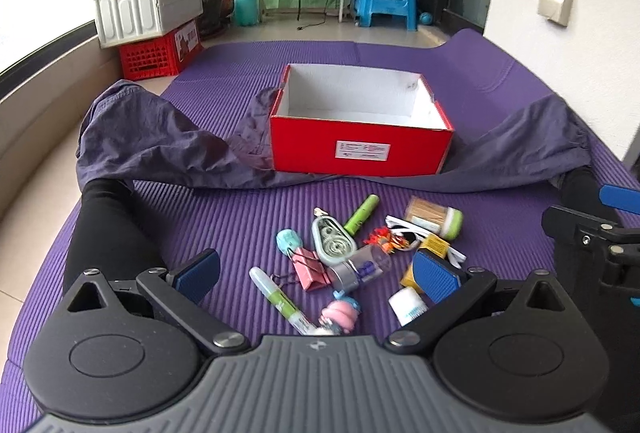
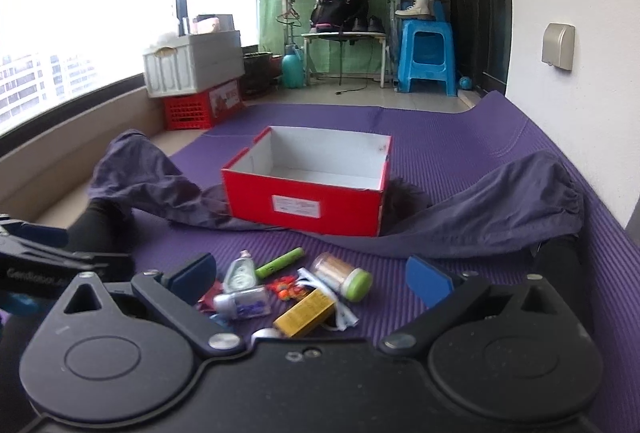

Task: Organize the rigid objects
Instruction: 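Grasp the pink figurine with the left tool while the right tool grasps the white-blue tube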

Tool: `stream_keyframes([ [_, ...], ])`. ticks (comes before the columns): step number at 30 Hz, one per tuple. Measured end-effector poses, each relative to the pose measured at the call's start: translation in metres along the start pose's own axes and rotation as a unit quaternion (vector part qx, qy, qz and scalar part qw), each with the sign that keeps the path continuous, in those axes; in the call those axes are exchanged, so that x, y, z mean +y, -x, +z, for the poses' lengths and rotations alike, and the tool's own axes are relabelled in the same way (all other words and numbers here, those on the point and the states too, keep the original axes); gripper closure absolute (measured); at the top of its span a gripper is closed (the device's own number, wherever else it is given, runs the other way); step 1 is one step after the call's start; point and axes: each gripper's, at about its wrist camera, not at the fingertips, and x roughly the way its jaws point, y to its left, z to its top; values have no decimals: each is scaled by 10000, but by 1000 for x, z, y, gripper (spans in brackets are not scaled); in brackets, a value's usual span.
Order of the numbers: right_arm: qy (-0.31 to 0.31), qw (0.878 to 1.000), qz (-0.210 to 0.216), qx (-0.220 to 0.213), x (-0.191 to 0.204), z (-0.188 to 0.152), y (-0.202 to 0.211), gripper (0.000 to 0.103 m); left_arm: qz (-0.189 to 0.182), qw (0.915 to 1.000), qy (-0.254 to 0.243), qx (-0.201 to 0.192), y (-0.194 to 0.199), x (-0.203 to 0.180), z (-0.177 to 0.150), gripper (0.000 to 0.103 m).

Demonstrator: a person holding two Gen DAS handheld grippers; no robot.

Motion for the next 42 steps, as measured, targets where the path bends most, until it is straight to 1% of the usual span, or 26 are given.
stream_keyframes([
  [5, -17, 9998, 54, 200, -8, 3, -35, 5, 81, 9999, 85, 109, -33, 11, 16, 0],
  [9, 20, 9988, 106, 481, -15, 3, -66, 5, 224, 9992, -35, 328, -68, 15, 23, 0],
  [11, 19, 9978, 158, 648, -19, 1, -84, 6, 269, 9983, -110, 503, -87, 16, 24, 0],
  [13, 71, 9965, 136, 824, -21, -1, -101, 10, 223, 9968, -94, 756, -108, 18, 24, 0],
  [15, 115, 9950, 124, 987, -24, -1, -118, 12, 149, 9933, 114, 1142, -130, 23, 22, 0],
  [18, 109, 9929, 51, 1181, -31, -4, -142, 15, 203, 9884, 350, 1466, -147, 27, 10, 0],
  [20, 28, 9917, -3, 1287, -39, -6, -155, 19, 279, 9872, 267, 1545, -151, 26, 2, 0],
  [21, 8, 9913, -20, 1314, -41, -7, -160, 19, 346, 9869, 183, 1564, -153, 24, -3, 0],
  [23, 51, 9908, -63, 1354, -44, -10, -168, 21, 471, 9857, 104, 1617, -156, 21, -9, 0],
  [24, 61, 9901, -72, 1402, -44, -12, -172, 22, 475, 9852, 96, 1644, -157, 21, -11, 0],
  [26, 30, 9894, -47, 1452, -44, -14, -175, 23, 417, 9858, 53, 1625, -157, 18, -12, 0],
  [28, 1, 9882, 31, 1529, -41, -17, -174, 23, 261, 9870, -67, 1584, -151, 12, -12, 0],
  [30, -50, 9865, 155, 1627, -37, -21, -169, 23, 170, 9862, -280, 1621, -146, 3, -17, 0],
  [34, 77, 9809, 445, 1891, -24, -39, -151, 23, 138, 9857, -628, 1560, -142, -12, -26, 0],
  [36, 115, 9756, 585, 2112, -18, -46, -143, 23, 131, 9848, -741, 1566, -144, -17, -28, 1],
  [39, 348, 9682, 755, 2359, -3, -56, -135, 23, 26, 9843, -766, 1591, -148, -19, -31, 1],
  [41, 661, 9657, 847, 2365, 12, -61, -129, 23, -59, 9833, -794, 1637, -149, -21, -34, 2],
  [42, 784, 9648, 865, 2355, 17, -61, -128, 24, -103, 9827, -810, 1660, -150, -22, -35, 4],
])
